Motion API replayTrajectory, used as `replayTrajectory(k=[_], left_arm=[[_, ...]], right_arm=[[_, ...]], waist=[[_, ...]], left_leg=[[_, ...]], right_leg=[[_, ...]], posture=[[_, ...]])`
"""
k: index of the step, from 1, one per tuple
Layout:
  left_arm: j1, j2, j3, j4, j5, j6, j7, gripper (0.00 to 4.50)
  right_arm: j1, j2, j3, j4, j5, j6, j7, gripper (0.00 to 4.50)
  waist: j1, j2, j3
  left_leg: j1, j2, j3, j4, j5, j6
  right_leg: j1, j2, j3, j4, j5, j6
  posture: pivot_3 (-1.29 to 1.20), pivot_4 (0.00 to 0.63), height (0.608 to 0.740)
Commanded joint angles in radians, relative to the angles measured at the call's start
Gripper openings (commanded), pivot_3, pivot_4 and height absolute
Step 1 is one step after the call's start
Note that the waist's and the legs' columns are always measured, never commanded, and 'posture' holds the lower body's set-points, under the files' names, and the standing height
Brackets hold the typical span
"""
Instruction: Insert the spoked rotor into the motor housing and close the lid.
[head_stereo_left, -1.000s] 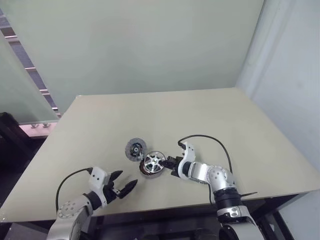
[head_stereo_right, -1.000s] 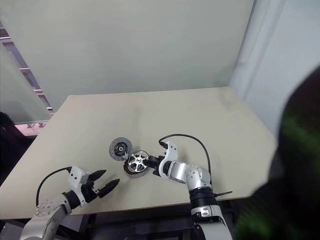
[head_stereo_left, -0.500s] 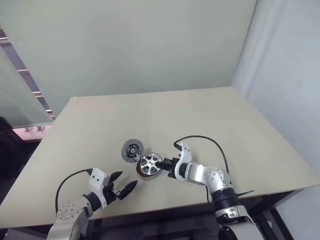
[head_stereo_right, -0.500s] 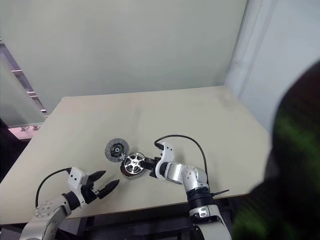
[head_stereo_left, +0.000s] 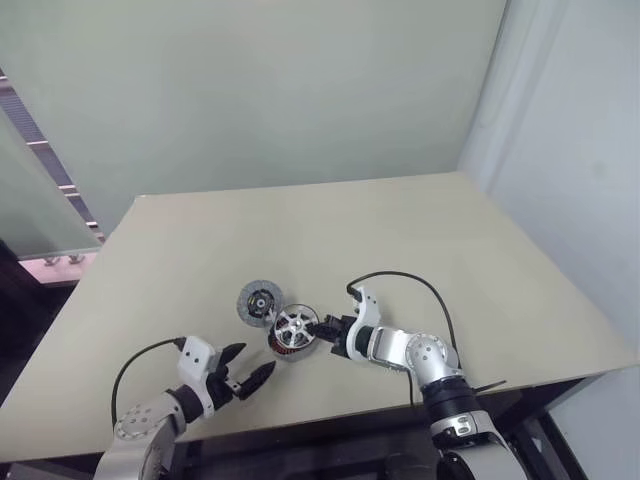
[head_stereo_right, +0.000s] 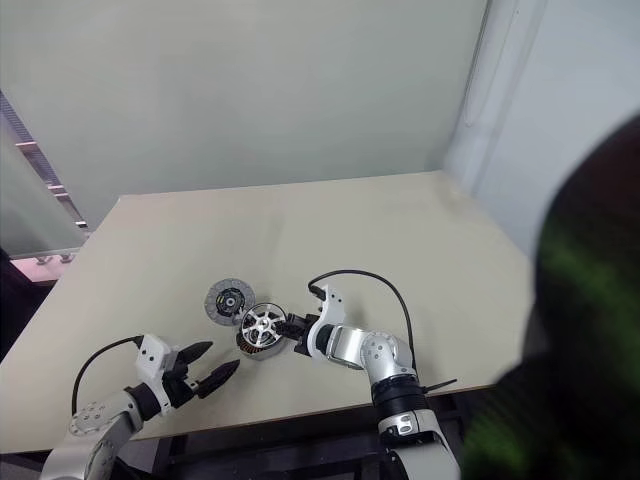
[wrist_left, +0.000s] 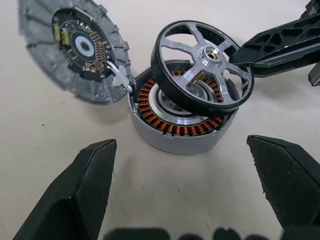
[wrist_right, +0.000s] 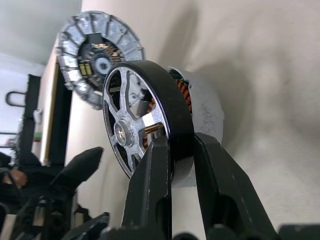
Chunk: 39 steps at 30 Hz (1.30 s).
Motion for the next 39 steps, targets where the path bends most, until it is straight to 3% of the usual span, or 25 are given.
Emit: replayTrajectory(k=[1,21,33,39], left_arm=[[-0.010,0.001,0.012,-0.033,-0.009,-0.020,-0.004,4.50],[0.009,-0.013,0.014,-0.041,-0.006,-0.030,0.005,4.50],[-0.004,-0.012,0.006,-0.031,-0.003,-0.034,0.001,4.50],[-0.021,-0.010,-0.003,-0.019,0.000,-0.034,-0.008,4.50]], right_arm=[[-0.050,0.240,-0.007,-0.019,0.062,-0.003,-0.005,0.31],[-0.048,0.207,0.085,0.010,0.030,-0.082,-0.044,0.31],[-0.057,0.170,0.058,-0.029,0.060,-0.107,-0.058,4.40],[-0.049,0.117,0.050,-0.112,0.067,-0.101,-0.036,4.46]], waist=[[0.000,0.000,0.000],[0.000,0.000,0.000],[0.002,0.000,0.000],[0.001,0.000,0.000]], left_leg=[[0.000,0.000,0.000,0.000,0.000,0.000],[0.000,0.000,0.000,0.000,0.000,0.000],[0.000,0.000,0.000,0.001,0.000,0.000],[0.000,0.000,0.000,0.000,0.000,0.000]], right_leg=[[0.000,0.000,0.000,0.000,0.000,0.000],[0.000,0.000,0.000,0.000,0.000,0.000],[0.001,0.000,0.000,0.000,0.000,0.000],[0.000,0.000,0.000,0.000,0.000,0.000]], posture=[[0.00,0.000,0.740],[0.00,0.000,0.740],[0.00,0.000,0.740],[0.00,0.000,0.740]])
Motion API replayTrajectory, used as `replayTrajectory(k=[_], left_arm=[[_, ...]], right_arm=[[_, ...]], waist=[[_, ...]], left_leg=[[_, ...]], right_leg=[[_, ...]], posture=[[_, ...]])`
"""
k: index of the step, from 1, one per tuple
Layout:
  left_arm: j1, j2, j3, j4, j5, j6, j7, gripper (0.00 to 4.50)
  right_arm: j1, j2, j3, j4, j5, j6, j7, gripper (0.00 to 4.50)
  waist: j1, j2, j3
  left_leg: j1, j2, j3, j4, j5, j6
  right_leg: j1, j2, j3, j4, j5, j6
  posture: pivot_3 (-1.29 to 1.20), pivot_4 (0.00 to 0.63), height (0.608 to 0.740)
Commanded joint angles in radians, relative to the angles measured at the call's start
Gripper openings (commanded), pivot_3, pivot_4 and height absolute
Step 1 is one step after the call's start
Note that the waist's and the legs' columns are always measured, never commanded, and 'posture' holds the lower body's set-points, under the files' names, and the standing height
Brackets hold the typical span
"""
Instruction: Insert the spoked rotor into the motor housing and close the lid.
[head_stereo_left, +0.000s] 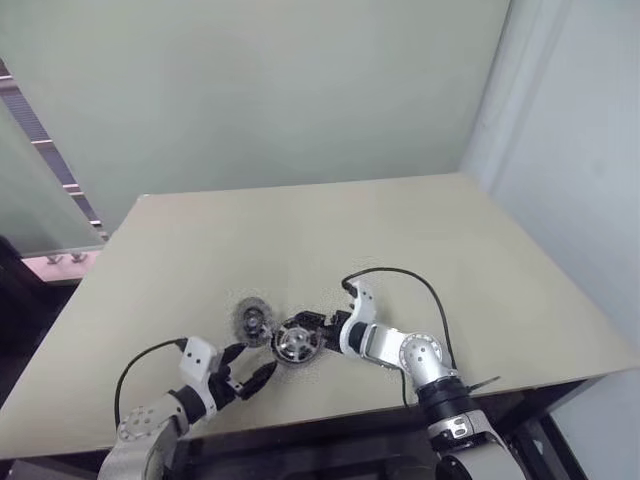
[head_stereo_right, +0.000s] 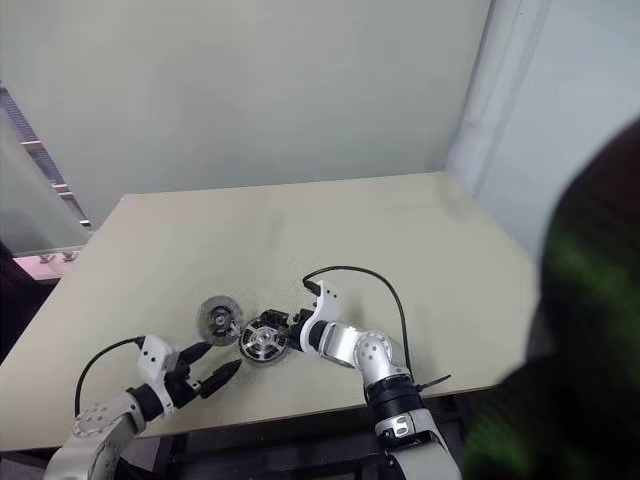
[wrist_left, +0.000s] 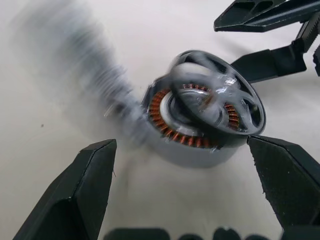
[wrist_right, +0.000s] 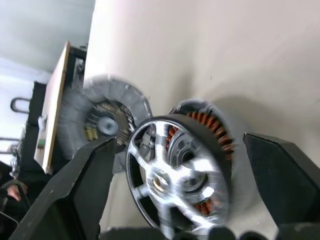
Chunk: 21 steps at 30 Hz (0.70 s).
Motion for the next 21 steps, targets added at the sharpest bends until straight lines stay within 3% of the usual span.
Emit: replayTrajectory(k=[1,10,14,17,21], left_arm=[[-0.022,0.005,-0.001,-0.016,-0.001,-0.018,-0.011,4.50],[-0.037,0.010,-0.009,-0.002,0.001,-0.012,-0.023,4.50],[-0.035,0.013,-0.005,-0.004,0.001,-0.008,-0.023,4.50],[-0.025,0.010,-0.003,-0.011,-0.001,-0.005,-0.020,4.50],[-0.010,0.006,-0.003,-0.017,-0.003,-0.003,-0.016,4.50]], right_arm=[[-0.047,0.110,-0.009,-0.100,0.021,0.002,0.030,4.46],[-0.036,0.052,0.047,-0.207,-0.009,0.062,0.121,4.46],[-0.018,-0.080,0.214,-0.296,-0.162,0.028,0.232,4.46],[0.004,-0.138,0.300,-0.307,-0.296,-0.082,0.281,3.90],[0.019,-0.134,0.373,-0.248,-0.448,-0.228,0.300,2.41]], waist=[[0.000,0.000,0.000],[0.000,0.000,0.000],[0.000,0.000,0.000],[0.002,0.000,0.000],[-0.001,-0.001,0.000]], left_leg=[[0.000,0.000,0.000,0.000,0.000,0.000],[0.000,0.000,0.000,0.000,0.000,0.000],[0.000,0.000,0.000,0.000,0.000,0.000],[0.000,0.000,0.000,0.000,0.000,0.000],[0.000,-0.001,0.000,0.000,0.000,0.000]], right_leg=[[0.000,0.000,0.000,0.000,0.000,0.000],[0.000,0.000,0.000,0.000,0.000,0.000],[-0.001,0.000,0.000,0.000,0.000,0.000],[0.000,-0.001,-0.001,-0.001,0.000,0.000],[0.000,-0.001,0.000,-0.001,0.000,0.000]], posture=[[0.00,0.000,0.740],[0.00,0.000,0.740],[0.00,0.000,0.740],[0.00,0.000,0.740],[0.00,0.000,0.740]])
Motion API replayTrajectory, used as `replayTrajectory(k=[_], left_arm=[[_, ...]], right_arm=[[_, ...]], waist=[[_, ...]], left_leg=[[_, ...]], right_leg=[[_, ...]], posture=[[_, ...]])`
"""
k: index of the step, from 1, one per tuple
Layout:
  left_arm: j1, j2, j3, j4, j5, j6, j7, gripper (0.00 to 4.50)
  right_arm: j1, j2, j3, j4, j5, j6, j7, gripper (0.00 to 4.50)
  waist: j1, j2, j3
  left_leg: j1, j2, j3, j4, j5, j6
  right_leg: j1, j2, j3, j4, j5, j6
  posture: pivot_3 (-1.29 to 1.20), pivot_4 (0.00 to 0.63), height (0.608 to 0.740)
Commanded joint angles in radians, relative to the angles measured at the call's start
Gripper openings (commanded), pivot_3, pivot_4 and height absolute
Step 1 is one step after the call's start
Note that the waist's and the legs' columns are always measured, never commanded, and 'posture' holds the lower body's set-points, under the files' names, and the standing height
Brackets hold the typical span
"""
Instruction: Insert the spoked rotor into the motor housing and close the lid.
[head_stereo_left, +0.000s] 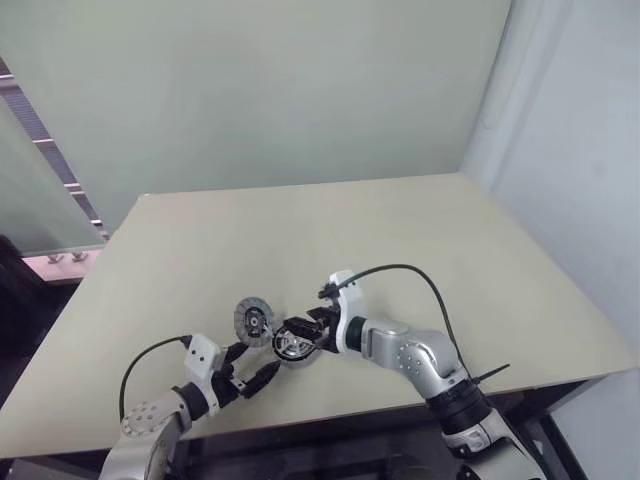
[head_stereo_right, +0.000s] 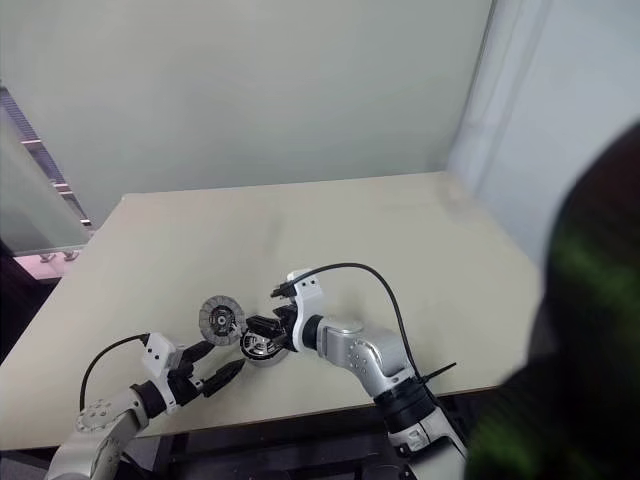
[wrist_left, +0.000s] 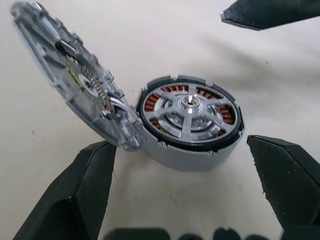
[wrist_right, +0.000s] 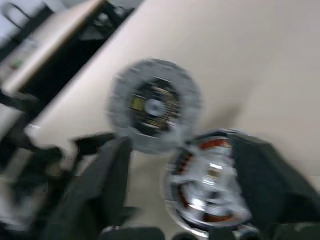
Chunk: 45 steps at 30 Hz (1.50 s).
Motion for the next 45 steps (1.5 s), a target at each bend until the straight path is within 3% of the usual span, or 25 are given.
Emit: replayTrajectory(k=[1,7,18,30,41,45], left_arm=[[0.001,0.002,0.008,-0.032,-0.005,-0.005,0.004,4.50],[0.021,0.001,0.013,-0.051,-0.010,-0.003,0.010,4.50],[0.063,0.002,0.029,-0.086,-0.019,0.006,0.028,4.50],[0.050,-0.001,0.022,-0.073,-0.020,0.018,0.026,4.50],[0.043,0.014,0.033,-0.086,-0.023,0.035,0.017,4.50],[0.042,0.016,0.035,-0.093,-0.024,0.039,0.018,4.50]], right_arm=[[-0.007,0.033,0.050,0.027,-0.118,-0.138,0.023,2.11],[-0.028,0.111,0.080,0.220,-0.251,-0.266,0.056,0.03],[0.000,0.090,0.122,0.317,-0.418,-0.274,0.124,0.03],[-0.022,0.179,-0.038,0.172,-0.341,-0.345,0.158,0.03],[0.029,0.149,0.130,0.429,-0.517,-0.348,0.165,0.03],[0.043,0.145,0.103,0.384,-0.504,-0.356,0.180,0.03]], waist=[[-0.003,0.000,0.000],[-0.002,0.000,0.000],[0.000,0.000,0.000],[-0.001,0.000,0.000],[-0.001,-0.001,0.000],[-0.001,0.001,-0.003]], left_leg=[[0.000,0.000,0.000,0.000,0.000,0.000],[0.000,0.002,0.000,-0.001,0.000,0.000],[0.001,0.001,0.000,0.000,0.000,0.000],[0.001,0.001,-0.001,0.000,0.000,0.000],[0.001,0.001,0.000,0.000,0.000,0.000],[0.003,0.001,0.000,0.000,0.000,0.000]], right_leg=[[-0.001,0.000,0.000,0.000,0.000,0.000],[-0.001,0.002,0.000,0.001,0.000,0.000],[0.000,0.000,0.000,0.001,0.000,0.000],[0.000,0.001,0.000,0.001,0.000,0.000],[0.000,0.000,0.000,0.001,0.000,0.000],[0.002,0.000,0.000,0.001,0.000,0.000]], posture=[[0.00,0.000,0.740],[0.00,0.000,0.740],[0.00,0.000,0.740],[0.00,0.000,0.740],[0.00,0.000,0.740],[0.00,0.000,0.740]])
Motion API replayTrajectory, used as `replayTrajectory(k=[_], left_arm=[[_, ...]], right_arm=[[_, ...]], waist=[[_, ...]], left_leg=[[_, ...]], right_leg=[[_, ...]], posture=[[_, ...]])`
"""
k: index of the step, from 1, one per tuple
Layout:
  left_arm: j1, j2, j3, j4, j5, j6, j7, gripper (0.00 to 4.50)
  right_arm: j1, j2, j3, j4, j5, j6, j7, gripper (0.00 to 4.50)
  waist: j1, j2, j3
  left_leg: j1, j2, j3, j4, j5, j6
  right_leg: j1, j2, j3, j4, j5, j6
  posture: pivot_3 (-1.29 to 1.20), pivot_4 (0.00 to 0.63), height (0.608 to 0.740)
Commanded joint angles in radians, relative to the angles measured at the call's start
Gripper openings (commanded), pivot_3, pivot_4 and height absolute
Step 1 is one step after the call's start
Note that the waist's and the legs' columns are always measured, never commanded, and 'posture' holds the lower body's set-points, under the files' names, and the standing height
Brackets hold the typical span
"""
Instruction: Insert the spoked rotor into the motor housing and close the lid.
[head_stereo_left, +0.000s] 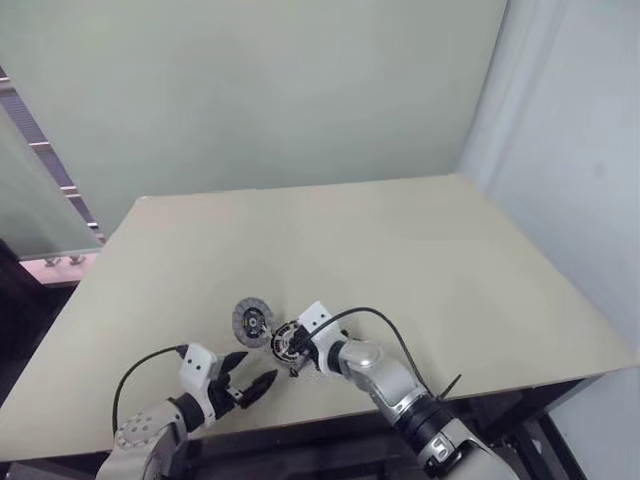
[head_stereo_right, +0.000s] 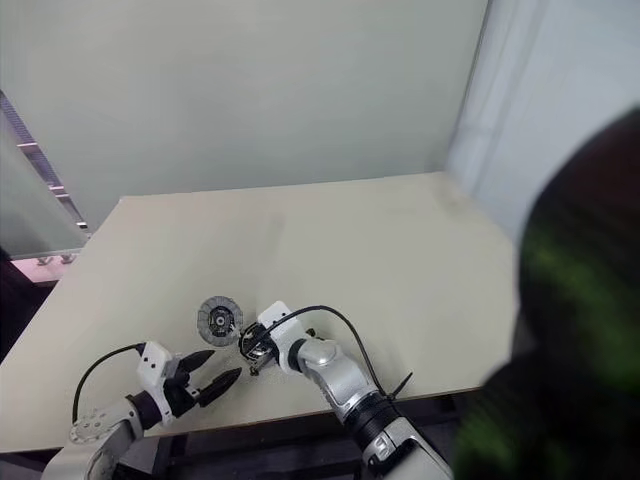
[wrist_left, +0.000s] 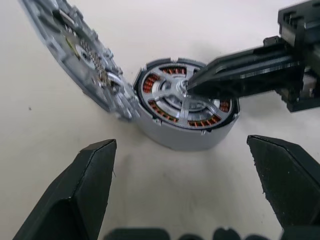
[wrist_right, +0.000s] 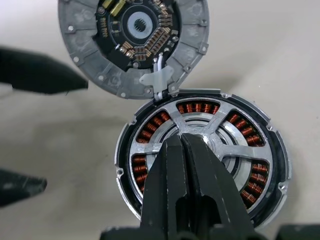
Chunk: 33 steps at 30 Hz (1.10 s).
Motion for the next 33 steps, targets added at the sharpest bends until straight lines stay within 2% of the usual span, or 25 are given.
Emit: replayTrajectory(k=[1,7,9,13,16,21,22,27,33], left_arm=[[-0.009,0.010,0.022,-0.040,-0.020,-0.002,-0.002,4.50],[-0.012,0.003,0.015,-0.035,-0.017,-0.005,-0.003,4.50],[-0.017,0.001,0.012,-0.028,-0.015,-0.008,-0.005,4.50],[-0.028,0.001,0.008,-0.018,-0.012,-0.010,-0.011,4.50],[-0.040,0.000,0.002,-0.009,-0.009,-0.010,-0.016,4.50],[-0.064,-0.002,-0.010,0.012,-0.002,-0.011,-0.024,4.50],[-0.069,-0.002,-0.013,0.016,-0.001,-0.012,-0.025,4.50],[-0.091,-0.003,-0.026,0.037,0.006,-0.016,-0.035,4.50],[-0.103,0.000,-0.035,0.055,0.011,-0.024,-0.043,4.50]], right_arm=[[0.034,0.012,-0.023,-0.026,0.012,0.018,0.018,0.03],[0.007,0.006,-0.126,-0.184,0.099,0.079,0.056,0.03],[-0.003,-0.011,-0.142,-0.235,0.112,0.157,0.067,0.03],[-0.016,-0.084,-0.110,-0.344,0.099,0.268,0.123,1.30],[-0.035,-0.202,-0.023,-0.418,0.035,0.256,0.194,2.39],[-0.067,-0.324,0.055,-0.450,-0.028,0.216,0.272,4.21],[-0.076,-0.346,0.080,-0.451,-0.049,0.196,0.292,4.47],[-0.144,-0.441,0.233,-0.458,-0.175,0.090,0.396,4.47],[-0.227,-0.438,0.319,-0.436,-0.291,0.007,0.448,4.47]], waist=[[0.000,0.000,0.000],[0.001,-0.001,0.000],[0.001,-0.001,0.000],[0.003,-0.001,0.000],[0.006,-0.001,0.000],[0.005,-0.004,-0.003],[0.005,-0.004,-0.002],[0.005,-0.004,-0.002],[0.006,-0.004,-0.002]], left_leg=[[0.000,0.000,0.000,0.000,0.000,0.000],[-0.001,0.000,0.000,0.001,0.000,0.000],[-0.001,0.000,-0.001,0.001,0.000,0.000],[-0.001,0.000,-0.001,0.000,0.000,0.000],[-0.002,-0.001,0.000,0.001,0.000,0.000],[-0.002,-0.001,0.000,0.001,0.000,0.000],[-0.002,-0.001,0.000,0.001,0.000,0.000],[-0.002,-0.001,0.000,0.001,0.000,0.000],[-0.002,-0.001,0.000,0.001,0.000,0.000]], right_leg=[[0.000,0.000,0.000,0.000,0.000,0.000],[-0.001,0.000,0.000,0.000,0.000,0.000],[-0.001,0.000,0.000,0.000,0.000,0.000],[-0.001,0.000,0.000,0.000,0.000,0.000],[-0.001,-0.001,0.000,0.000,0.000,0.000],[-0.001,0.000,-0.001,0.000,0.000,0.000],[-0.001,0.000,-0.001,0.000,0.000,0.000],[-0.001,0.000,-0.001,0.000,0.000,0.000],[-0.001,0.000,-0.001,0.000,0.001,0.002]], posture=[[0.00,0.000,0.740],[0.00,0.000,0.740],[0.00,0.000,0.740],[0.00,0.000,0.740],[0.00,0.000,0.740],[0.00,0.000,0.740],[0.00,0.000,0.740],[0.00,0.000,0.740],[0.00,0.000,0.740]])
